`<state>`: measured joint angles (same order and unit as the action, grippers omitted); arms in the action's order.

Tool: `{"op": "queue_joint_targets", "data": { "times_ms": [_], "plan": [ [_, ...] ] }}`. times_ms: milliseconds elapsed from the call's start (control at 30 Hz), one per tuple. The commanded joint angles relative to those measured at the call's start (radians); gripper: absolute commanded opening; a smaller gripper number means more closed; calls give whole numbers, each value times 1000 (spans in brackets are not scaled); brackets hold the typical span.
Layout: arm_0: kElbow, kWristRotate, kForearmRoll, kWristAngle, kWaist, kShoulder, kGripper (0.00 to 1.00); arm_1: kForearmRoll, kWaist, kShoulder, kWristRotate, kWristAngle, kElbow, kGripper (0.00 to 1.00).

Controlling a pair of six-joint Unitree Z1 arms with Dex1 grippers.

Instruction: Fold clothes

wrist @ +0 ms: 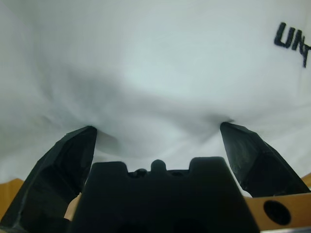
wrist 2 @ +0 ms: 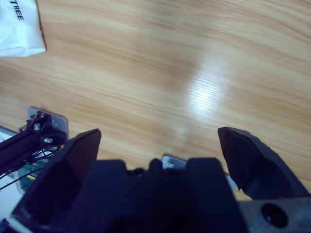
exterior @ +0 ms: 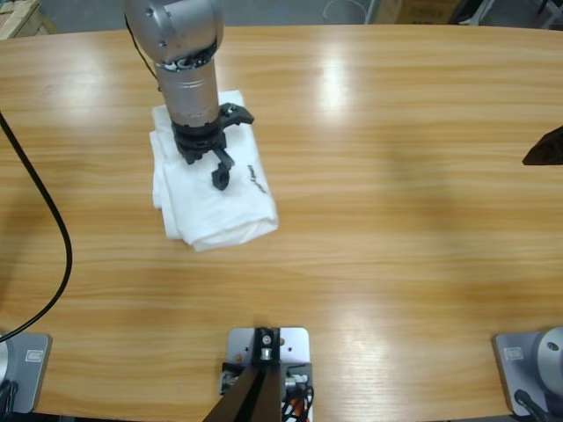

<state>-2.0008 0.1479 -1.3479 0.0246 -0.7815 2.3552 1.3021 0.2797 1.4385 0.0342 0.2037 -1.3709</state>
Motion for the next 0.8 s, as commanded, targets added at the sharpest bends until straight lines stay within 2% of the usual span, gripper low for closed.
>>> {"op": "queue_joint_targets", "data": {
  "times_ms": [33,133,267,467,800],
  "plan": [
    [30,-19,37,-35,-5,115,1000,25,-17,49,-19,18,-22,973],
    [33,-47,46,-18,-5,130,1000,32,-17,64,-21,19,-42,973],
    [33,-134,50,84,14,153,998,48,-17,85,-26,19,-79,973],
    [53,-196,47,133,133,152,996,64,-17,114,-31,24,-125,972],
    [111,-298,47,126,336,137,991,80,-17,142,-33,33,-172,968]
  ]
}}
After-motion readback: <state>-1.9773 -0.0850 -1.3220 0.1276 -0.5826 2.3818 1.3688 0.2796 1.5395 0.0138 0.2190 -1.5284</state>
